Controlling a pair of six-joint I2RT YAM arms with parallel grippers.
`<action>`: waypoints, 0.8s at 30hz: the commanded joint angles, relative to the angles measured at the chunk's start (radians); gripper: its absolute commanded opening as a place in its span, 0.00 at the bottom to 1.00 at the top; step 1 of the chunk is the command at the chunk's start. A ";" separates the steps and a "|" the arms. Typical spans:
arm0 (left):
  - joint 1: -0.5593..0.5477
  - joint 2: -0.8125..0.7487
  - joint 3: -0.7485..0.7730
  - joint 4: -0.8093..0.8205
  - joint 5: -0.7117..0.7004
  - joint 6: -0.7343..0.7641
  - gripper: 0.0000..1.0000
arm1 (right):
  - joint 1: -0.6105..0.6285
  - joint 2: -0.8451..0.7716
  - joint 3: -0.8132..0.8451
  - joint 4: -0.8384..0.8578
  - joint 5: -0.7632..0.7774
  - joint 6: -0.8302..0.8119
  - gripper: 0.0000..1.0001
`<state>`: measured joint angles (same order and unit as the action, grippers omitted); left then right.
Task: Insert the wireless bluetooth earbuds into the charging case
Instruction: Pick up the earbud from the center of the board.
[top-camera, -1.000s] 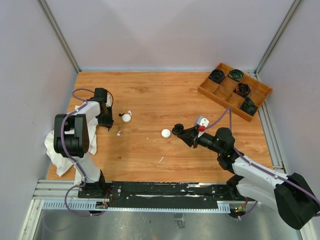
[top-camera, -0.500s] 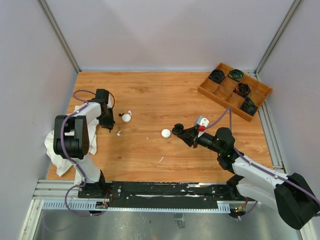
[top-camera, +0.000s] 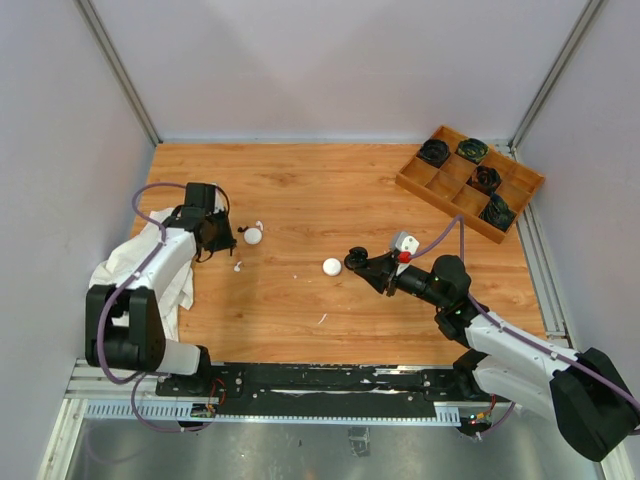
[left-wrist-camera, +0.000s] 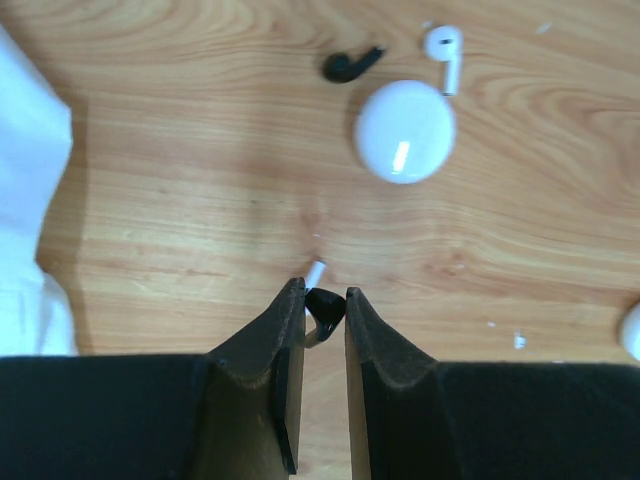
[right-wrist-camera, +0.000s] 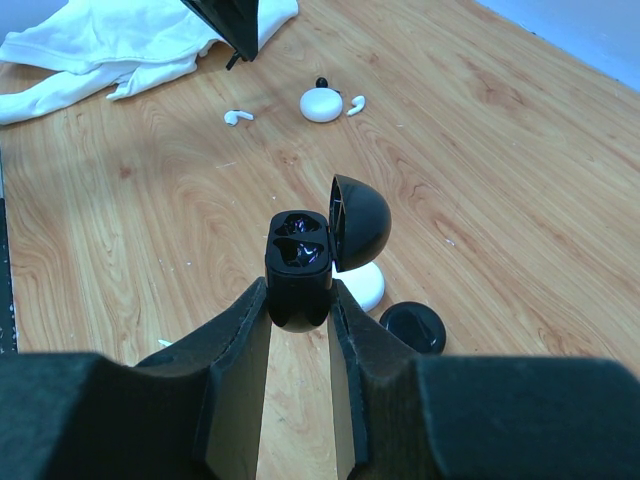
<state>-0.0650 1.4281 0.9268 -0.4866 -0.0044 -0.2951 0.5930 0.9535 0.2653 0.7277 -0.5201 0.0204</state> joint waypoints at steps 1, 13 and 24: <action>-0.054 -0.118 -0.063 0.109 0.050 -0.100 0.14 | 0.010 -0.015 0.019 0.030 -0.006 -0.013 0.01; -0.328 -0.340 -0.187 0.315 0.006 -0.289 0.16 | 0.011 -0.012 0.017 0.043 -0.020 -0.011 0.02; -0.647 -0.412 -0.246 0.479 -0.195 -0.430 0.16 | 0.011 -0.007 -0.002 0.078 0.004 -0.002 0.02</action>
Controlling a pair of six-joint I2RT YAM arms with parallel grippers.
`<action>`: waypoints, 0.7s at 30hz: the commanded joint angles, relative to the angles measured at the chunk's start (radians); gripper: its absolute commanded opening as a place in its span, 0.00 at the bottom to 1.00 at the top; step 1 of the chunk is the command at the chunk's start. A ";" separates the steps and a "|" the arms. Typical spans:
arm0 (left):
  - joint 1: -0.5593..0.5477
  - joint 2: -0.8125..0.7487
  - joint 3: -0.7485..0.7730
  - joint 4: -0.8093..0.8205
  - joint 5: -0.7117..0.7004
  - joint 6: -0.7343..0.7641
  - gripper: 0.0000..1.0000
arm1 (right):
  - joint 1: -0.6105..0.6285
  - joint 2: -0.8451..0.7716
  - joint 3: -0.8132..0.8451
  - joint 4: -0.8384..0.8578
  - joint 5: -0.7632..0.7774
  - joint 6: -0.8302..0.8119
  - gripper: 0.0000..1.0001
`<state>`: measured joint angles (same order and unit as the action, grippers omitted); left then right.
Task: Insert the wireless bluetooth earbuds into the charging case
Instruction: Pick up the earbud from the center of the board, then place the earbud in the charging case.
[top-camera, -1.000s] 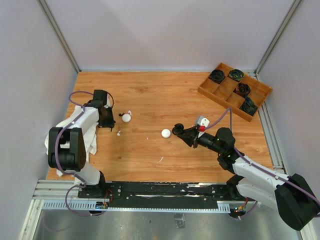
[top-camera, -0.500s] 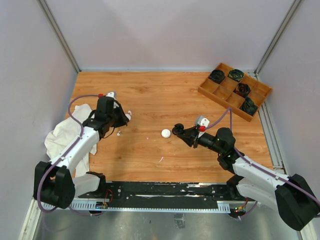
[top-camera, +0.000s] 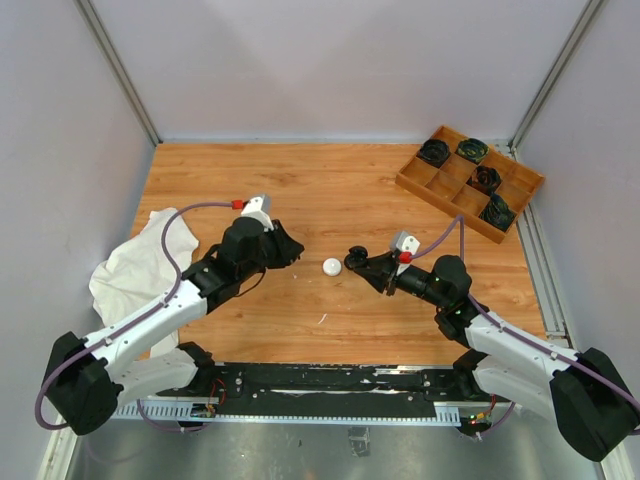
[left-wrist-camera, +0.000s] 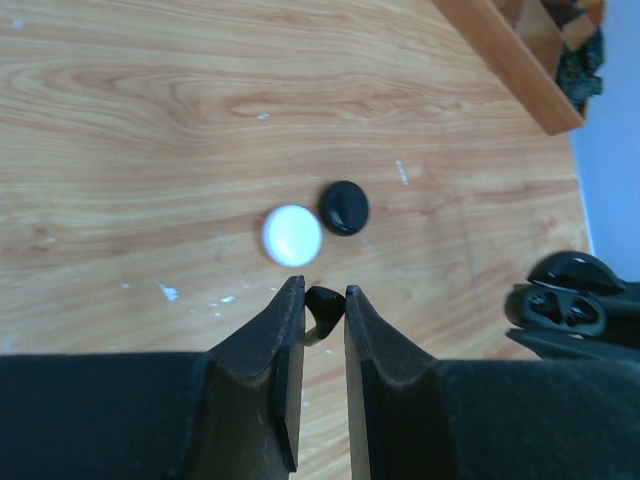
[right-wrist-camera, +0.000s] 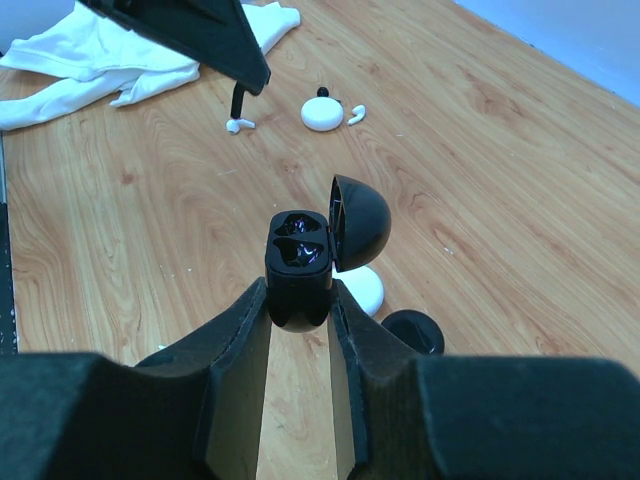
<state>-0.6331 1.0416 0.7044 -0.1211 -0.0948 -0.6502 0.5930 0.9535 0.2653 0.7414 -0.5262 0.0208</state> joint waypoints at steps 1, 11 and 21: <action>-0.103 -0.029 -0.031 0.144 -0.120 -0.087 0.16 | 0.011 -0.007 -0.004 0.069 0.012 -0.001 0.02; -0.271 -0.009 -0.042 0.356 -0.236 -0.175 0.15 | 0.011 0.019 -0.008 0.096 0.014 0.004 0.02; -0.360 0.054 -0.034 0.487 -0.293 -0.219 0.16 | 0.010 0.030 -0.012 0.107 0.028 0.010 0.02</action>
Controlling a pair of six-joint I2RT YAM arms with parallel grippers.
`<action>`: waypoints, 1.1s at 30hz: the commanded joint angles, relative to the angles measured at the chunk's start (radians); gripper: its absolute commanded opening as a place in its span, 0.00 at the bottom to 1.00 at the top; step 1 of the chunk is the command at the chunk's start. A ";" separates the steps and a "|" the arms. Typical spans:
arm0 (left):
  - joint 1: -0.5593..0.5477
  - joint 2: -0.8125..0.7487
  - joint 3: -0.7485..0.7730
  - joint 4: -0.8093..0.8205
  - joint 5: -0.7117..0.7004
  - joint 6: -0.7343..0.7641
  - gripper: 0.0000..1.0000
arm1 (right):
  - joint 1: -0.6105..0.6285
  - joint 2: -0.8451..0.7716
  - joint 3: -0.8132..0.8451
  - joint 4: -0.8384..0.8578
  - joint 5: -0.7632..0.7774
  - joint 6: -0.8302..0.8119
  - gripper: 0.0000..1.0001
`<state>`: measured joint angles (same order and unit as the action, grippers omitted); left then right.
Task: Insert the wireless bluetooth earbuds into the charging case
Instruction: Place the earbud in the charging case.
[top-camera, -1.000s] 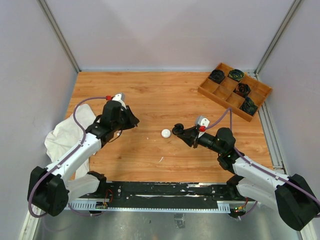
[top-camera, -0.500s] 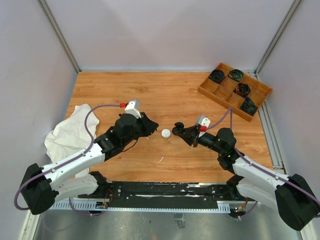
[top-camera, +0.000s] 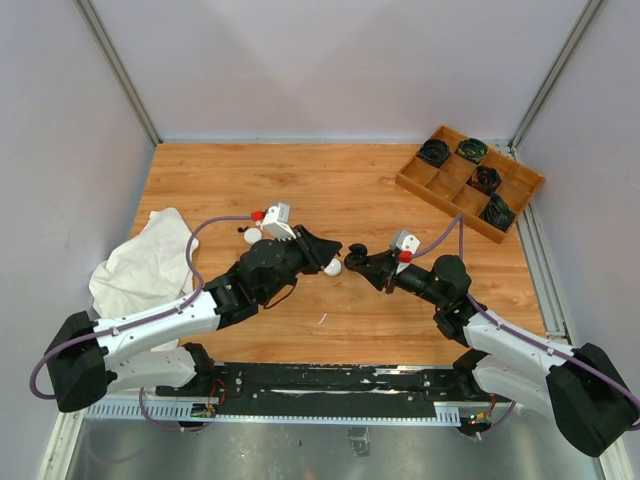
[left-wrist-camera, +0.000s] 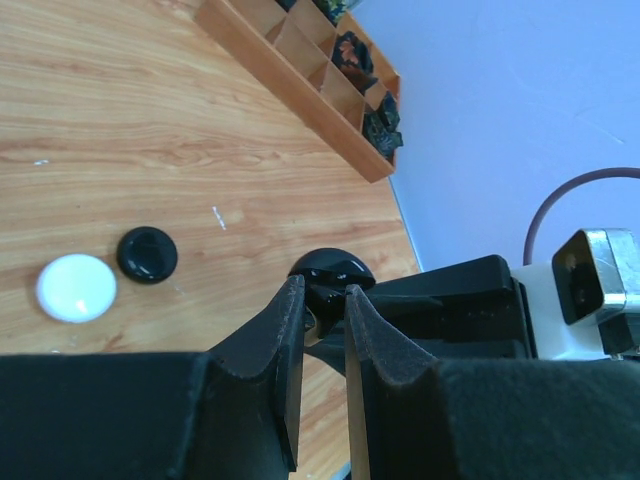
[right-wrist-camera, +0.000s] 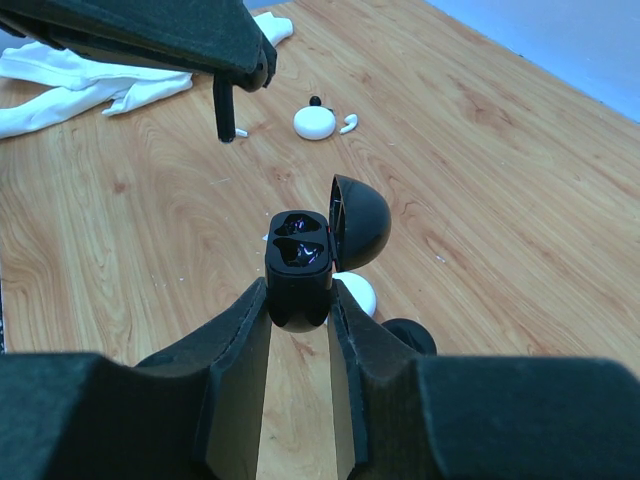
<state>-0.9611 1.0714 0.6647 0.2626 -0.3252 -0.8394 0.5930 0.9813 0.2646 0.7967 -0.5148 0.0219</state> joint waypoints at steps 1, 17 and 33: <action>-0.039 0.034 0.004 0.118 -0.069 -0.031 0.16 | 0.010 0.003 -0.011 0.052 0.016 0.009 0.02; -0.094 0.133 0.018 0.222 -0.115 -0.023 0.16 | 0.010 -0.029 -0.020 0.057 0.020 0.018 0.02; -0.103 0.183 0.015 0.251 -0.149 -0.019 0.17 | 0.011 -0.037 -0.031 0.085 0.016 0.033 0.02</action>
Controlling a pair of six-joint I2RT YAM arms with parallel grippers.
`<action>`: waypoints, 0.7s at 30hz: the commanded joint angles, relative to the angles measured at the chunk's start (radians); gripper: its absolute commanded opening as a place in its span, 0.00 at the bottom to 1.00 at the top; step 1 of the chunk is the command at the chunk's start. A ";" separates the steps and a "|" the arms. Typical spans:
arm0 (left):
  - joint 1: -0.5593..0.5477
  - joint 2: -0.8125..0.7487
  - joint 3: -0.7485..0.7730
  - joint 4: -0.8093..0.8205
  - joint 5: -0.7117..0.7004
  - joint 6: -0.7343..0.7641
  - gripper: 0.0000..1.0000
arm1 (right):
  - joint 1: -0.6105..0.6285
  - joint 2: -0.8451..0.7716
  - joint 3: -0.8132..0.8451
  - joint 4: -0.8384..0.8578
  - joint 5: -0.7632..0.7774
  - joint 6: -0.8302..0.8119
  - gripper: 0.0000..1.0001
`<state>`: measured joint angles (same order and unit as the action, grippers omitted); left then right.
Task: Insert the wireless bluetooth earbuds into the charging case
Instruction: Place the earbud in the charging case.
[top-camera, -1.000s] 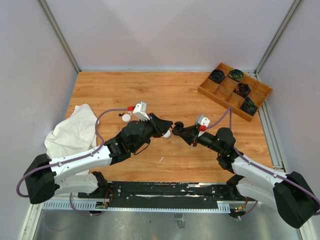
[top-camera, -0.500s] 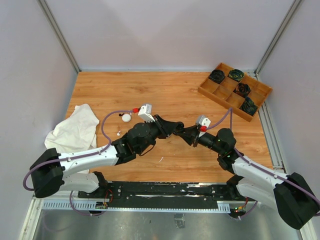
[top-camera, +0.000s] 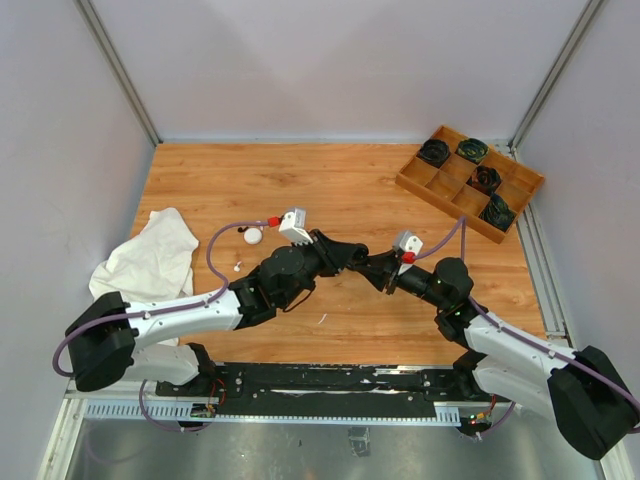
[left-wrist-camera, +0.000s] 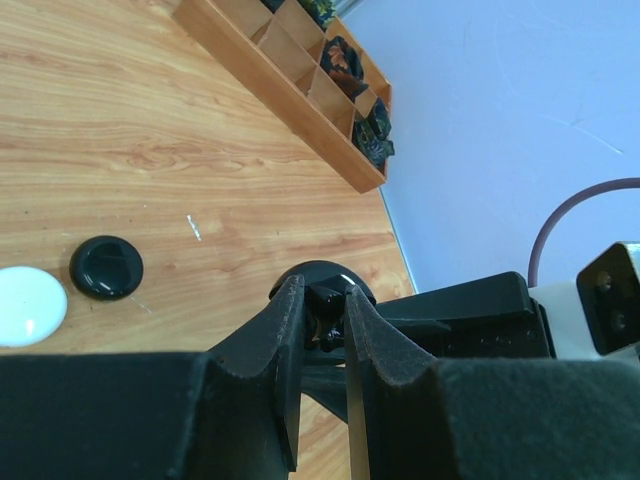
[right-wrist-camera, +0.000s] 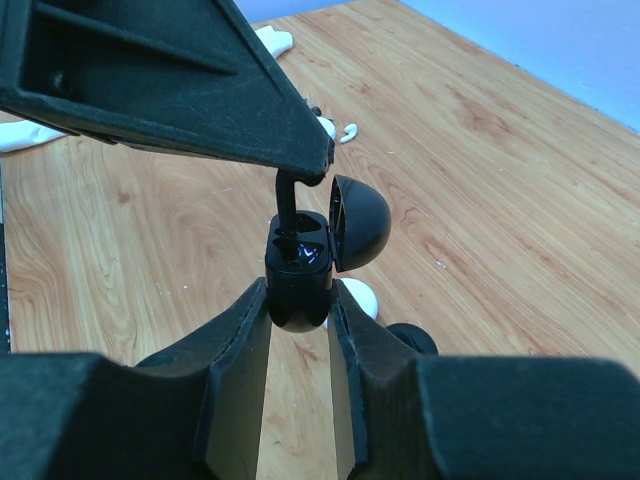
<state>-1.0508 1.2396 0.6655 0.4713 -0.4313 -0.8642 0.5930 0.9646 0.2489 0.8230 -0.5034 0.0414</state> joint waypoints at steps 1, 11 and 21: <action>-0.015 0.016 0.015 0.042 -0.043 0.004 0.18 | 0.010 -0.022 -0.016 0.059 0.005 0.014 0.02; -0.032 0.024 0.006 0.041 -0.046 -0.009 0.21 | 0.010 -0.036 -0.021 0.059 0.014 0.014 0.02; -0.038 0.009 0.000 0.035 -0.065 0.003 0.46 | 0.010 -0.044 -0.022 0.054 0.017 0.012 0.02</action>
<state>-1.0771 1.2598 0.6655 0.4839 -0.4568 -0.8703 0.5930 0.9398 0.2371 0.8341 -0.4965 0.0494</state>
